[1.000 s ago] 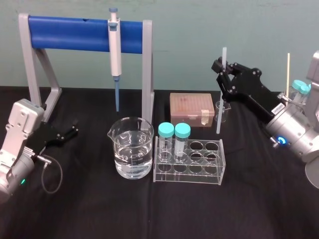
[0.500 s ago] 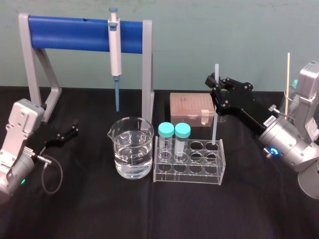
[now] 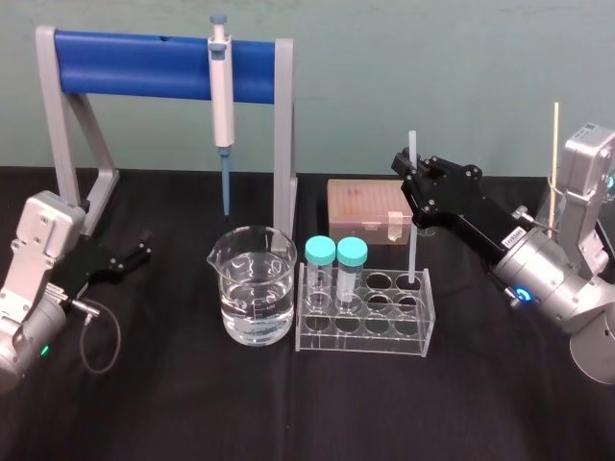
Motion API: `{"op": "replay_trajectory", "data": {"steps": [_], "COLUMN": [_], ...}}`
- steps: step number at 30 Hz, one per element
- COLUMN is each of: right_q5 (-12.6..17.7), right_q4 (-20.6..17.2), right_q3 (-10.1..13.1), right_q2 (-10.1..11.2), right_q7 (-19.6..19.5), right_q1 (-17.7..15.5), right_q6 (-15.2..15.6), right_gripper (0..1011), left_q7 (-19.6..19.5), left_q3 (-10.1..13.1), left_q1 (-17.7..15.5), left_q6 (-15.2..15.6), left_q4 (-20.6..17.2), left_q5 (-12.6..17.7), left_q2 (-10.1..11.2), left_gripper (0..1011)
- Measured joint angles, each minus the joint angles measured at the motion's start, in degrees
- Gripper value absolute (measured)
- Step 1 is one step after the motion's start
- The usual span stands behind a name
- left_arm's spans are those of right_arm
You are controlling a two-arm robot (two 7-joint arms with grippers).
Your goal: Pick up the stirring rod with one hand, then place it down.
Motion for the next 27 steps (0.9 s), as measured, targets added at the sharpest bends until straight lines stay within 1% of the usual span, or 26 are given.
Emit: {"op": "replay_trajectory", "data": {"steps": [13,27], "right_q5": [-1.0,-1.2], "right_q4": [1.6,1.8], "right_q3": [-0.1,0.0], "right_q2": [-0.3,-0.6], "right_q7": [-0.7,-1.1], "right_q1": [0.0,-0.4], "right_q6": [0.9,1.7], "right_gripper": [80,80], "left_q7": [0.0,0.0], "left_q3": [0.0,0.0], "left_q1": [0.0,0.0], "left_q6": [0.0,0.0], "left_q4": [0.0,0.0], "left_q5": [0.0,0.0], "left_q2": [0.0,0.0], "left_gripper": [1000,1001]}}
